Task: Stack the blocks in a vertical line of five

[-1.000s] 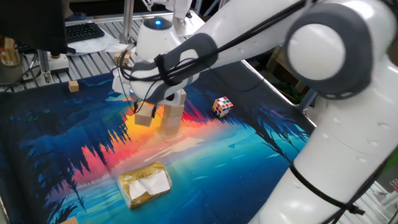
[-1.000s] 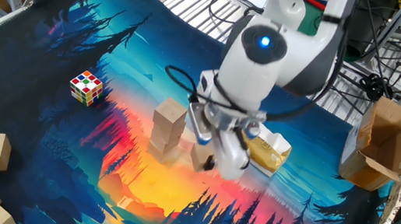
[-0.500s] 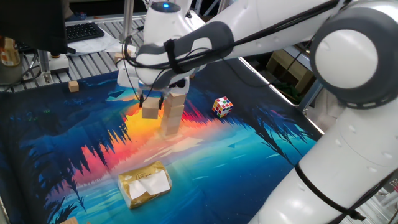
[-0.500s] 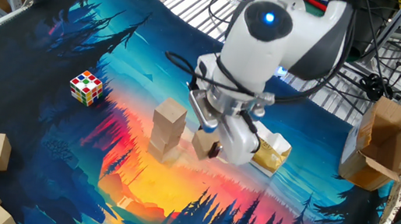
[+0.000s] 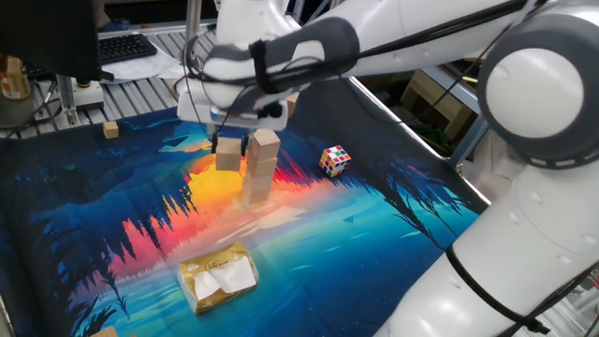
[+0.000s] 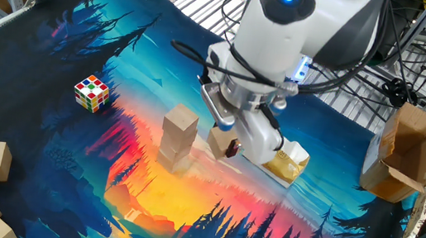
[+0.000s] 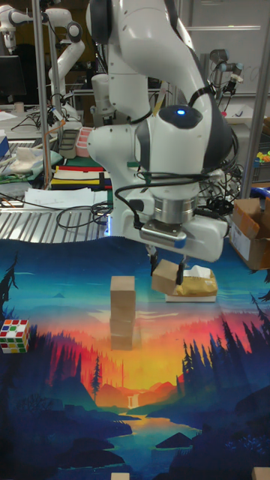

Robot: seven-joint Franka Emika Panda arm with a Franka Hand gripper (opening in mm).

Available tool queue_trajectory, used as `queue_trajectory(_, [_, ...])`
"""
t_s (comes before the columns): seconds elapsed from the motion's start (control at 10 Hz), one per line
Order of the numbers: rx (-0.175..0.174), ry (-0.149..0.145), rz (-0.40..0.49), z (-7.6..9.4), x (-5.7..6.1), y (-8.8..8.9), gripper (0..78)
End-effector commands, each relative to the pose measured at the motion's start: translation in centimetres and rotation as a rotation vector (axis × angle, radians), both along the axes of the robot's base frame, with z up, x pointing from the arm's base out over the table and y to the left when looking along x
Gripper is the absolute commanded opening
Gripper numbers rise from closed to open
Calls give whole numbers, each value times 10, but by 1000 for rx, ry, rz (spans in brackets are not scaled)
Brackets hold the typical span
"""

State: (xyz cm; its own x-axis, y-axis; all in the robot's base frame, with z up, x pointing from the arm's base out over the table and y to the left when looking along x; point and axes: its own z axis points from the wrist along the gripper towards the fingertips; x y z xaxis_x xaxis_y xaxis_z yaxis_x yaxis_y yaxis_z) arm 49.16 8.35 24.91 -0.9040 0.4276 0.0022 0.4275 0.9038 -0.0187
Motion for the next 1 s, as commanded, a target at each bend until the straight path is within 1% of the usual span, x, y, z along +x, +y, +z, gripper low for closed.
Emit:
queue_trajectory(0.1, [3,1,60,12,2,-7,12])
queue_trajectory(0.5, [2,3,112,24,3,-18,12])
queue_trajectory(1.0, [3,4,150,36,11,-26,12])
